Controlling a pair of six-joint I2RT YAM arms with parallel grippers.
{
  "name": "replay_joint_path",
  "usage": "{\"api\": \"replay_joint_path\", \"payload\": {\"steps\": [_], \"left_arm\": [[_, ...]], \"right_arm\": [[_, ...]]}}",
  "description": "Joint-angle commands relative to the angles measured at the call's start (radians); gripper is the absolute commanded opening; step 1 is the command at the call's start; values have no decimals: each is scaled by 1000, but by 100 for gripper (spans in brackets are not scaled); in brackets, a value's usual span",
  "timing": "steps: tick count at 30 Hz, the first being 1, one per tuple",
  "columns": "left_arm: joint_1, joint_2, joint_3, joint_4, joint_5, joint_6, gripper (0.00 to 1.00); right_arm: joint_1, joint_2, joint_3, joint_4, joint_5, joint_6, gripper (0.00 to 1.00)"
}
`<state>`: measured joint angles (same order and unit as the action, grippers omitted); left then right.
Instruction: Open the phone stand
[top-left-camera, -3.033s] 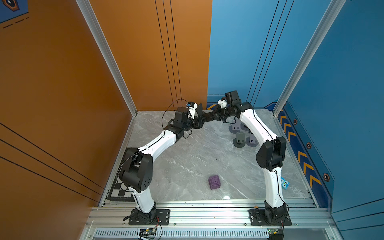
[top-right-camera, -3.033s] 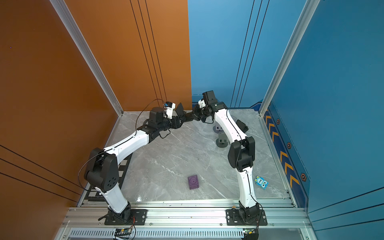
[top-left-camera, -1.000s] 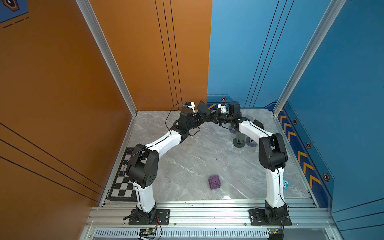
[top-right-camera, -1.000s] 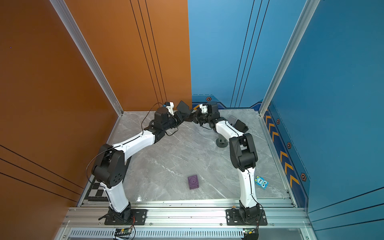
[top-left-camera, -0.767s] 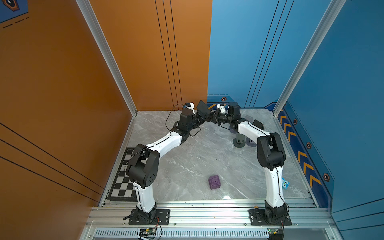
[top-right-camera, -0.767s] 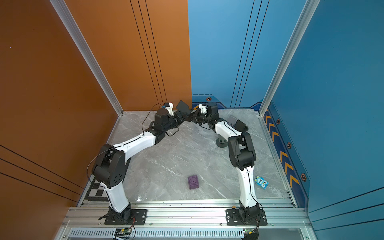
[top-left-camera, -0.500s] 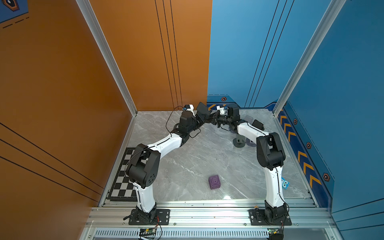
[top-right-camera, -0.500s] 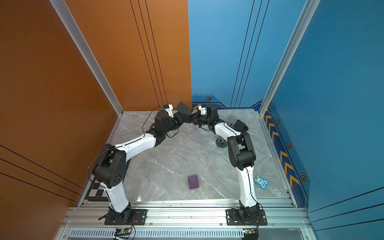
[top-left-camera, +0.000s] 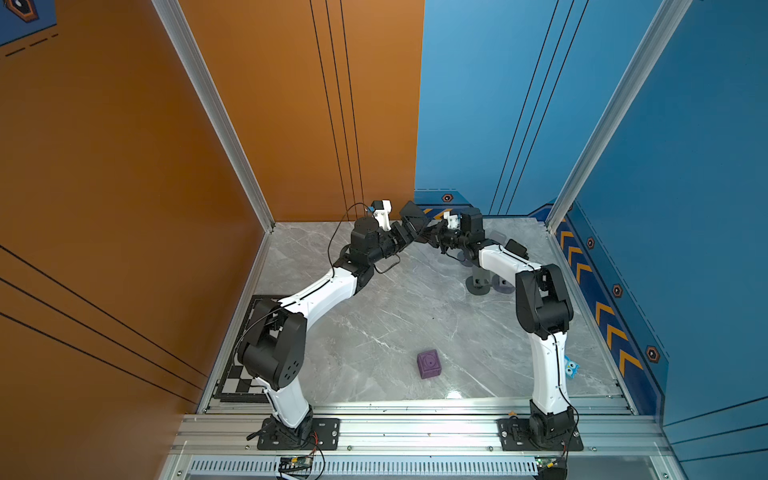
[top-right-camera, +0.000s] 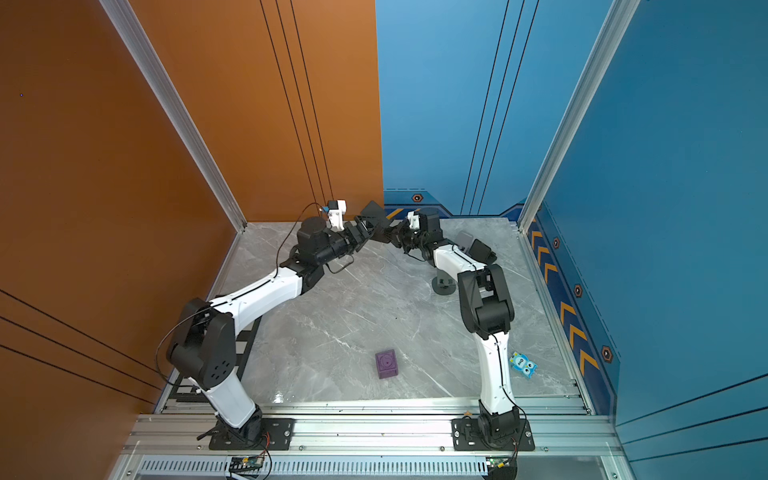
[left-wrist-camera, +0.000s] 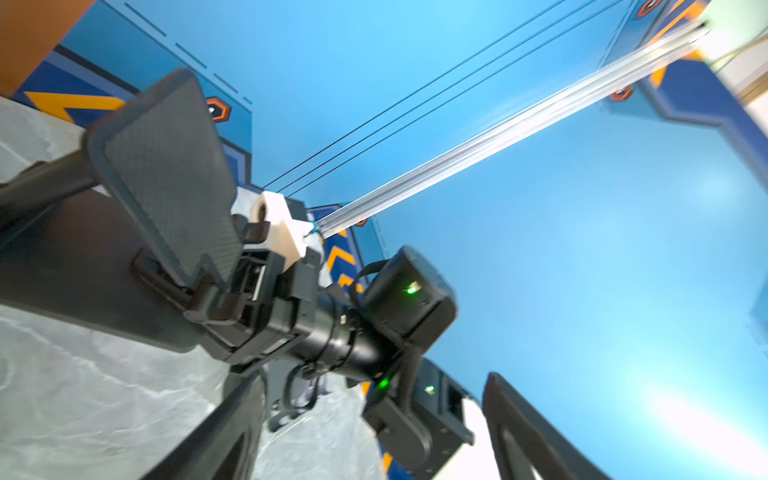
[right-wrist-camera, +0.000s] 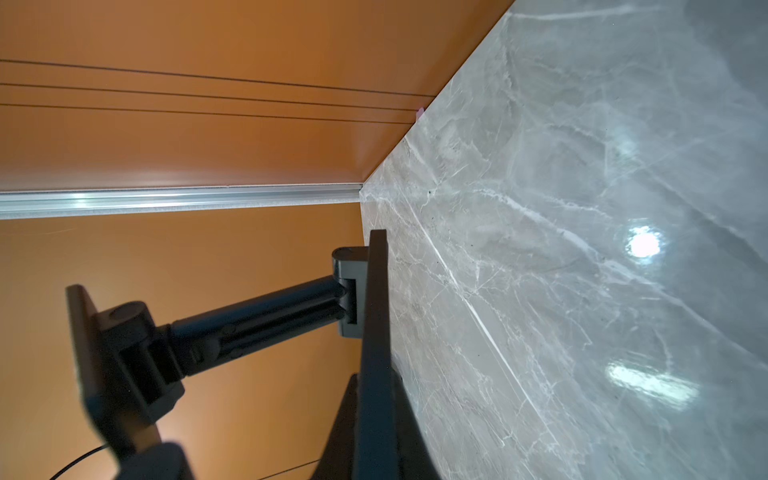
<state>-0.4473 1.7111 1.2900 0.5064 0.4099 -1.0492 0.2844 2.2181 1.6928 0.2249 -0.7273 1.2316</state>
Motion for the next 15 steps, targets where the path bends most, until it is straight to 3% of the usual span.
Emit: {"api": "replay_joint_path", "payload": {"steps": [1,7,15], "left_arm": [[53,-65,-41,16,31,39,99],[124,-144,-125,-69,-13,120,98],[136,-197,-92,-462,-165,370,98]], "right_arm": [[-5,-62,3,-11,20,-15,0],[-5,-98,-1,-65,20,-52,0],[-35,-228,-12,-166,34,-115,0]]}}
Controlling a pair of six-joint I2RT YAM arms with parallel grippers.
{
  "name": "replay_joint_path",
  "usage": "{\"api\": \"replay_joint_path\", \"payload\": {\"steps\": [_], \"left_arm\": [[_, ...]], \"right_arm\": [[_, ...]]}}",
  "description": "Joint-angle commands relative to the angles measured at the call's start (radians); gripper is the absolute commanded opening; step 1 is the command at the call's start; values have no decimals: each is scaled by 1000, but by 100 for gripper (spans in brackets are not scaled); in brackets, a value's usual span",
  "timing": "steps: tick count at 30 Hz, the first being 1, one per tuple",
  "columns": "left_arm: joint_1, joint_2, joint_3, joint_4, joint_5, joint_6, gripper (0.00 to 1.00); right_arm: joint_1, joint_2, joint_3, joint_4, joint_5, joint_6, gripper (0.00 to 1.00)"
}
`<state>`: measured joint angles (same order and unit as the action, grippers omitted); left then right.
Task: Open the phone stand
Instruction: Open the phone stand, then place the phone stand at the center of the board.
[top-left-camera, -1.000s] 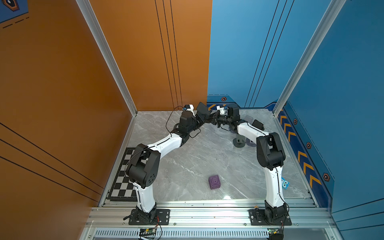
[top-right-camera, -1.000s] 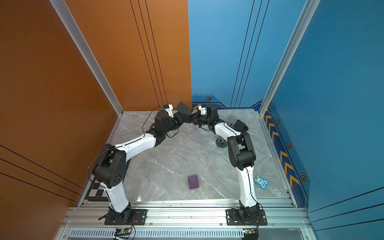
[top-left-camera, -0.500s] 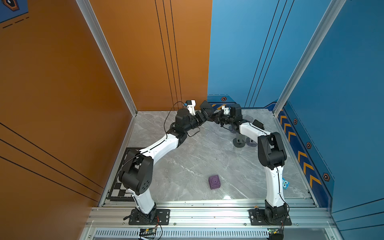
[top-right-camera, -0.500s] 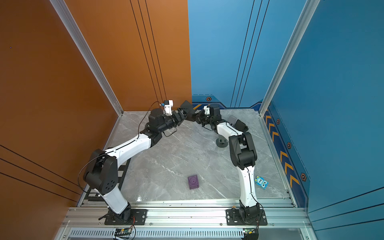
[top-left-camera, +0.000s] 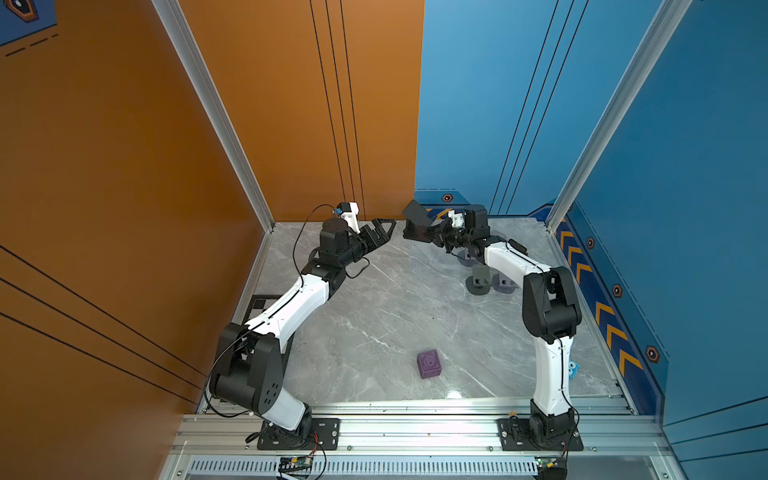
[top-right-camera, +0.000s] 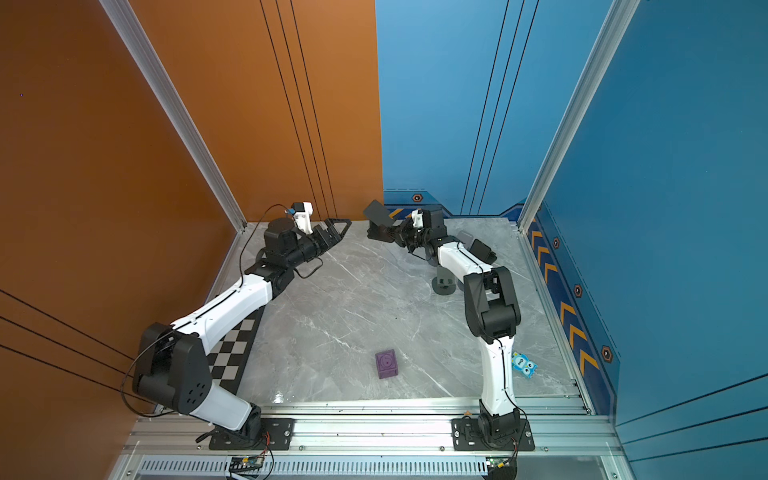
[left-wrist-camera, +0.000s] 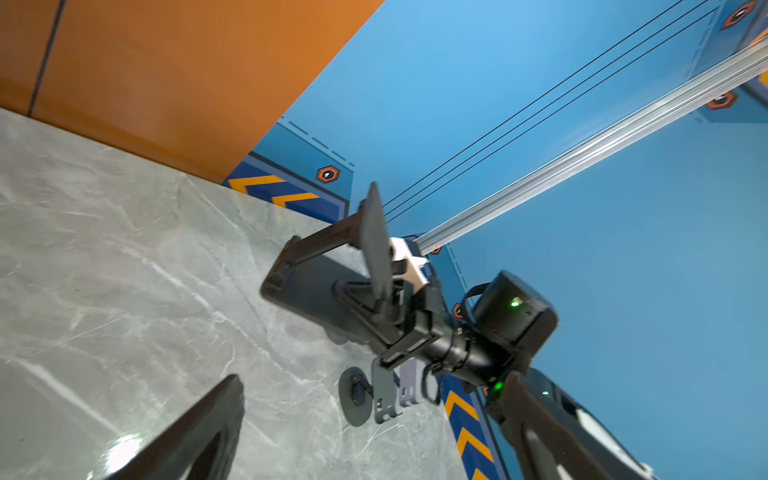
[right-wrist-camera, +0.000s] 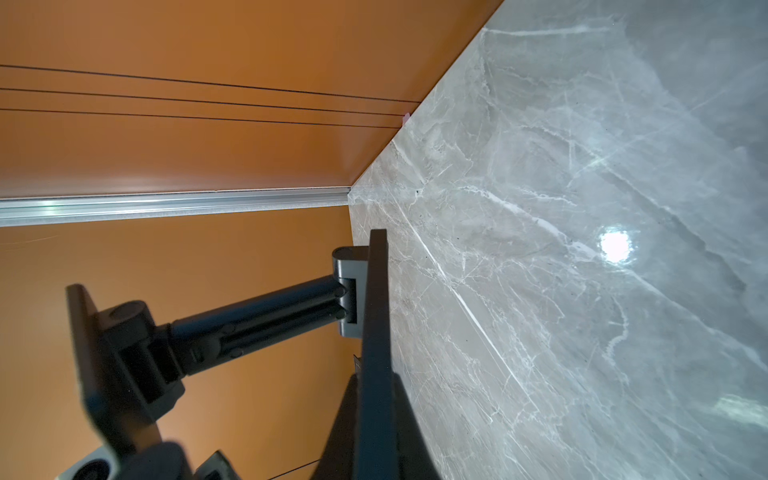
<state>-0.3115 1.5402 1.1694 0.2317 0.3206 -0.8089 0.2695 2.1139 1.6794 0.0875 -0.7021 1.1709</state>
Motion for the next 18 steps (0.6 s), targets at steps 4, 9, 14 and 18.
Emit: {"api": "replay_joint_path", "payload": {"steps": [4,9,14,18], "left_arm": [[0,-18,32,-273,-110,165,98],[-6,-16,20,-323,-154,173,98],[-6,-69,-10,-386,-296,164,98],[-5,-108,-20,-411,-340,163,98]], "right_arm": [[-48,-213,-32,-87,49,-88,0],[-57,-307,-71,-218,135,-145,0],[-7,-375,-186,-210,297,-128,0],[77,-386,-279,-84,503,-71,0]]}}
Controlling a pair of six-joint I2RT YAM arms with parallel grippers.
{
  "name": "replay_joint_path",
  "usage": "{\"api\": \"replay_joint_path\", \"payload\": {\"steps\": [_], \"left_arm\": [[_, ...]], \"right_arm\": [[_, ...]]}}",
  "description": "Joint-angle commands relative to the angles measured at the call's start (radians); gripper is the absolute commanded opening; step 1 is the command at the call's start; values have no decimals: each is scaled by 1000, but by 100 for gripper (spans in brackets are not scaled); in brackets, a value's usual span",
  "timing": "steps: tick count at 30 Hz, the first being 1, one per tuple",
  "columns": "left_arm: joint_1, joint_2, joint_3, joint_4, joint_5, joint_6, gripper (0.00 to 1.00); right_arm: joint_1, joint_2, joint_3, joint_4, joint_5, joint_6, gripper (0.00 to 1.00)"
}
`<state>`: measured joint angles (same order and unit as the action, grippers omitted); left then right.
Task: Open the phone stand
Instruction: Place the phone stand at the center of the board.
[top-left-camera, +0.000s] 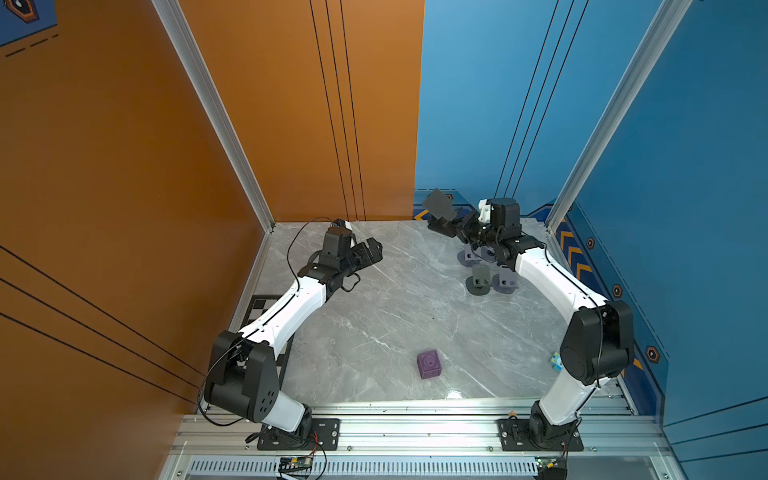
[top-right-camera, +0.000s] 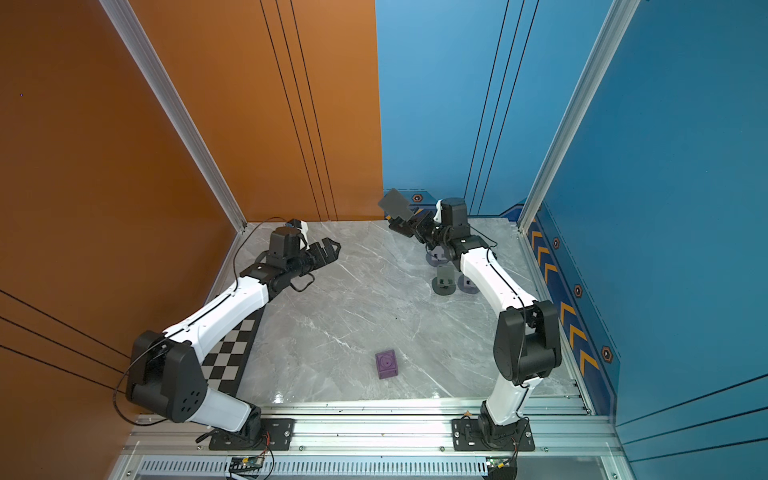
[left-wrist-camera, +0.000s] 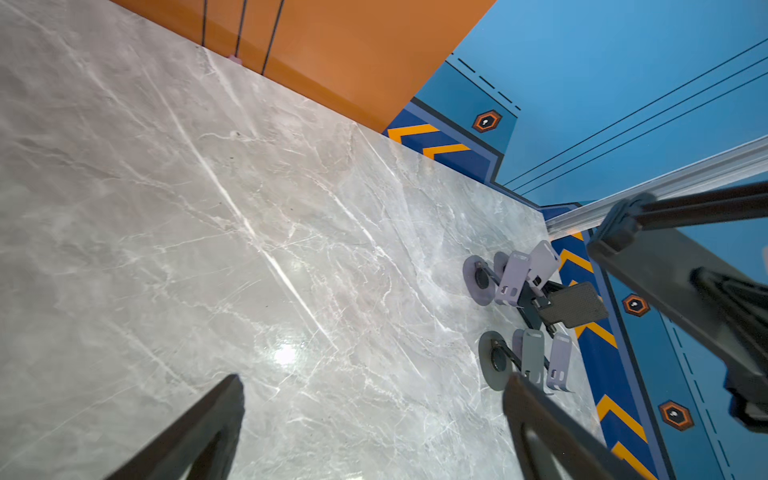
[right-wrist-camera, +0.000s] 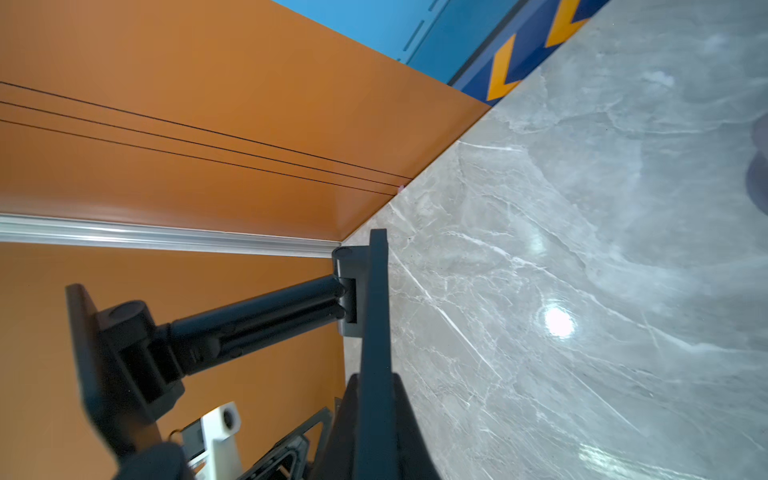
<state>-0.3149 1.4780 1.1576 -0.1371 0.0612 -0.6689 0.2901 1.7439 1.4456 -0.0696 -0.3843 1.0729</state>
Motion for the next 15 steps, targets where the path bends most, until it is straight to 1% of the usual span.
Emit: {"api": "replay_joint_path", "payload": {"steps": [1,2,4,6,11,15], "left_arm": [[0,-48,-3,-42,-77,25,98],[-1,-48,3,-85,-74,26,98],[-4,-57,10,-110,-76,24,98],[-5,-74,4,-118,-78,23,98],[-5,-125,-17,-156,-71,37,98],[-1,-172,-45,-173,-64,45,98]], "right_arm": [[81,-3,-42,79,246,31,0],[104,17,-31,78,302,35,0],[144,54,-11,70,407,49,0],[167,104,6,76,473,79,0],[191,245,24,122,541,180,0],[197,322,60,157,558,184,0]]}}
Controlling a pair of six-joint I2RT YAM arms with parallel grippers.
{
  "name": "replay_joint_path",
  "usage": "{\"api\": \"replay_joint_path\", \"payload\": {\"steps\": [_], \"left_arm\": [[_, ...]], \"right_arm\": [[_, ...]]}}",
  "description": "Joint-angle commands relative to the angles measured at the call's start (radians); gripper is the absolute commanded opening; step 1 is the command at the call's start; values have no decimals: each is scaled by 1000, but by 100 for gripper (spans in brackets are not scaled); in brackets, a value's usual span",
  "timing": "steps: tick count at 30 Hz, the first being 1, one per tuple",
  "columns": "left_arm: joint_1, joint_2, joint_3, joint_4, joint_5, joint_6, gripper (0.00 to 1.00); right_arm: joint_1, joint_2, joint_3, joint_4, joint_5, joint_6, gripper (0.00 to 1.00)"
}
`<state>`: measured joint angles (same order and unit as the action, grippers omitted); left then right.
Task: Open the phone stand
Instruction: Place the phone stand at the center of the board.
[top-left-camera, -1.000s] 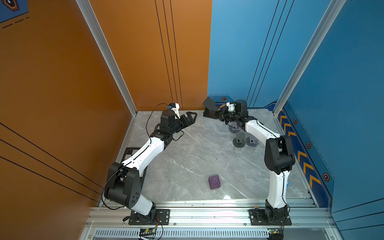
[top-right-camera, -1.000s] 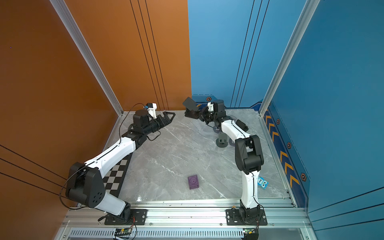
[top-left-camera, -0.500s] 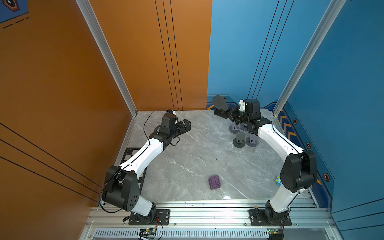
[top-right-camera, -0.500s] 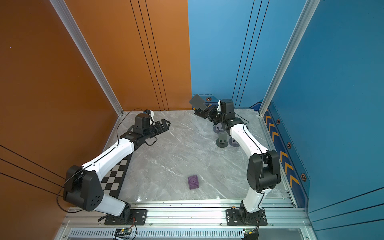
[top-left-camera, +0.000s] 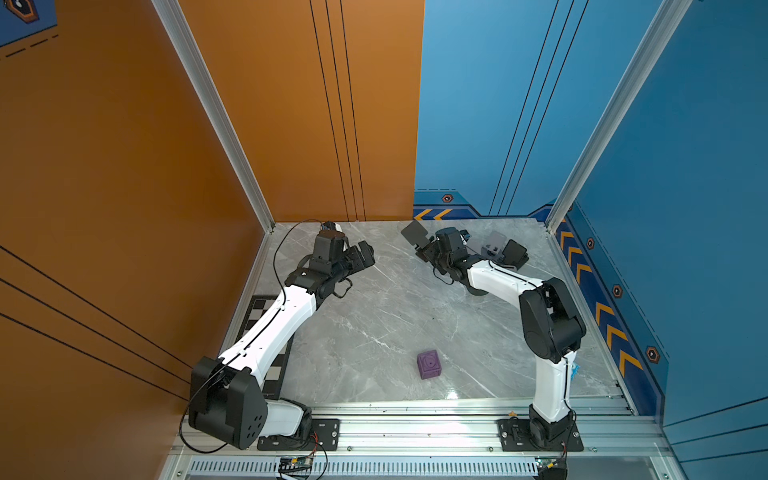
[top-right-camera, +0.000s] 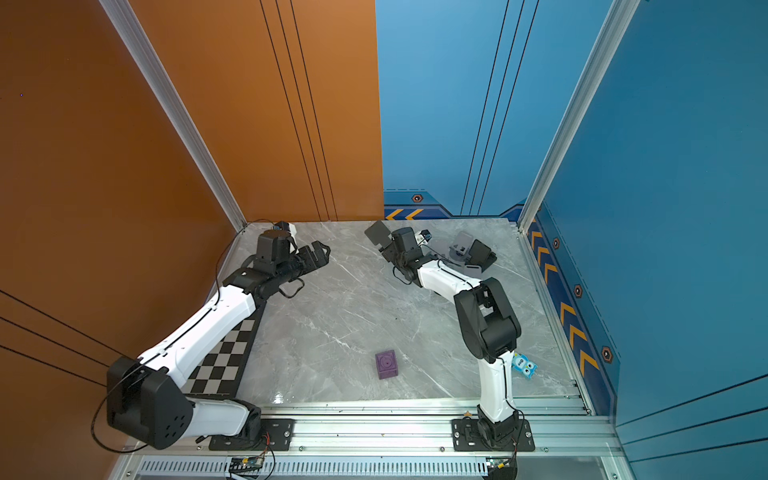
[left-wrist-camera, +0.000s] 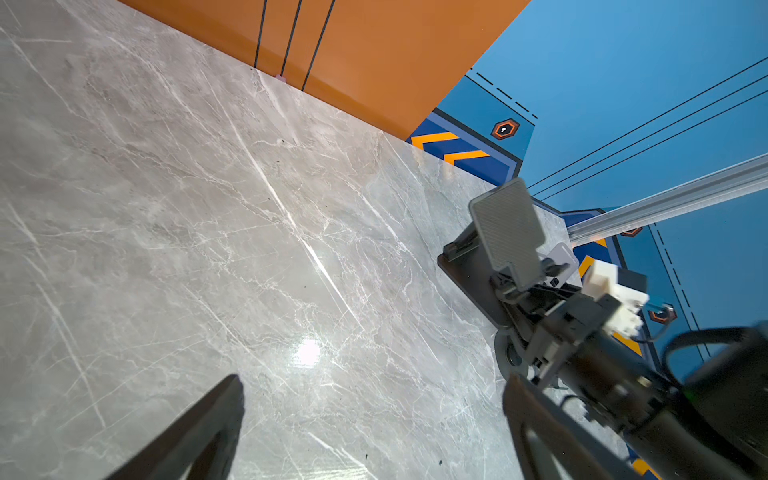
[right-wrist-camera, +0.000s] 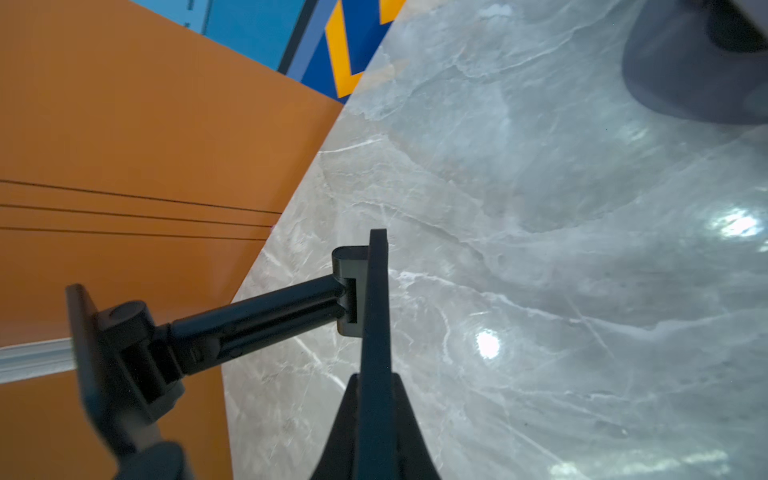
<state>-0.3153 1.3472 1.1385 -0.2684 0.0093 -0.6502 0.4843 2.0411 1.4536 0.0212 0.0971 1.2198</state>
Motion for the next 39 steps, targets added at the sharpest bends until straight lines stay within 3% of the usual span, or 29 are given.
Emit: {"api": "replay_joint_path", "payload": {"steps": [1,14,27,34,39], "left_arm": [[1,-52,-34,-46,-10,26,98],[-1,-106,-143,-64,29,-14,98],[-4,-91,-164,-63,18,-34,98],[-2,-112,-180,-63,-5,-24,98],[5,-130,-194,-64,-17,10,98]], "right_arm": [[4,63,60,78,73,27,0],[4,239,64,187,37,86,1],[0,147,-86,177,17,131,48],[9,56,-149,113,-4,149,63],[10,-45,-157,34,-43,70,74]]}}
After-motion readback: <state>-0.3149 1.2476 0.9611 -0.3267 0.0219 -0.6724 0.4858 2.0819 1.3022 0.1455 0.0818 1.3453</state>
